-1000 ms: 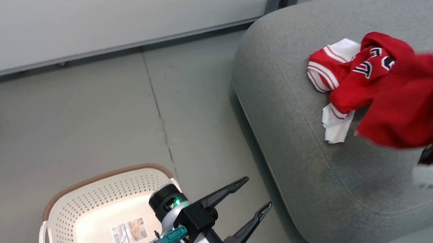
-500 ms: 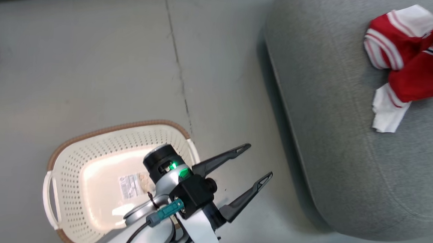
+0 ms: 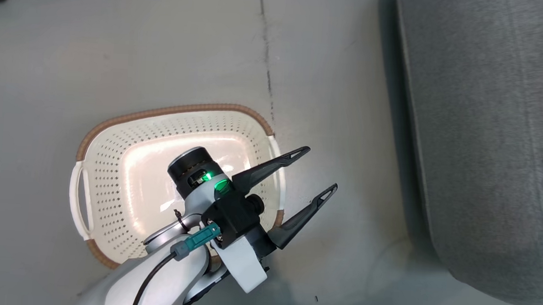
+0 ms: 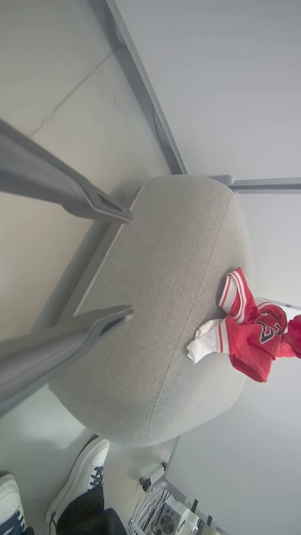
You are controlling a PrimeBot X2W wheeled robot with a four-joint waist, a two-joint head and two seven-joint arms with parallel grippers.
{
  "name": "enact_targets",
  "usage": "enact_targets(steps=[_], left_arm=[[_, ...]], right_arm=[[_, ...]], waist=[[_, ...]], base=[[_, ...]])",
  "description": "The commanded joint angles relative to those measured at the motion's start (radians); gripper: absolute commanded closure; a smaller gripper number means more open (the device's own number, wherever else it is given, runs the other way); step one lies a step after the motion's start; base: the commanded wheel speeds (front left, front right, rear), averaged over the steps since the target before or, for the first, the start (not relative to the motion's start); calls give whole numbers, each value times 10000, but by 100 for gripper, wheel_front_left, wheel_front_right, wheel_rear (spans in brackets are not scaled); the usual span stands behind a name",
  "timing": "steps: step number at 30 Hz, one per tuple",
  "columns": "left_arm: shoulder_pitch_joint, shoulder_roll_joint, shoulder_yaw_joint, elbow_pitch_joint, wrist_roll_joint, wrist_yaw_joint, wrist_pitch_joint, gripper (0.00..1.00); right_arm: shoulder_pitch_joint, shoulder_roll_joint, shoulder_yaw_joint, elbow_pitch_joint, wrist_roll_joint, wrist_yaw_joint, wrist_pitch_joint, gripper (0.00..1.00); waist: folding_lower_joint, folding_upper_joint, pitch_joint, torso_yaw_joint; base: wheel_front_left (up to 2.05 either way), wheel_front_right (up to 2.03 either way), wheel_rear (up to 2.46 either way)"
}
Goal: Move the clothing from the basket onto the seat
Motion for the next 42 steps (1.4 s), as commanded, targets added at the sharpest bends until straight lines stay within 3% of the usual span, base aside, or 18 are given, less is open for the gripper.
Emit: enact_targets(steps=[1,17,23,25,26,32,42], left_arm=[[-173,88,51,-41,-53,-12,-16,0],[-351,129,42,-113,-2,-14,-16,0],[-399,143,43,-109,40,-14,-16,0],[-425,122,33,-126,34,-14,-16,0],[-426,110,39,-125,27,-14,-16,0],[-397,25,38,-109,36,-14,-16,0],[125,-458,173,69,-78,-14,-16,0]], right_arm=[[-131,65,-130,308,-108,-3,-62,100],[-306,445,-1746,4717,-956,-3,-129,100],[-412,646,-1680,5701,-1142,-3,-140,100],[-422,687,-1690,5763,-1179,-3,-143,43],[-427,722,-1670,5744,-1208,-3,-146,0],[-368,893,-1641,5523,-1091,-3,-150,0],[436,1113,-628,5532,-1217,-3,-153,0]], waist=[[0,0,252,229],[0,0,616,629],[0,0,638,567],[0,0,598,545],[0,0,566,529],[0,0,307,411],[0,0,-965,142]], base=[[0,0,0],[0,0,0],[0,0,0],[0,0,0],[0,0,0],[0,0,0],[0,0,0]])
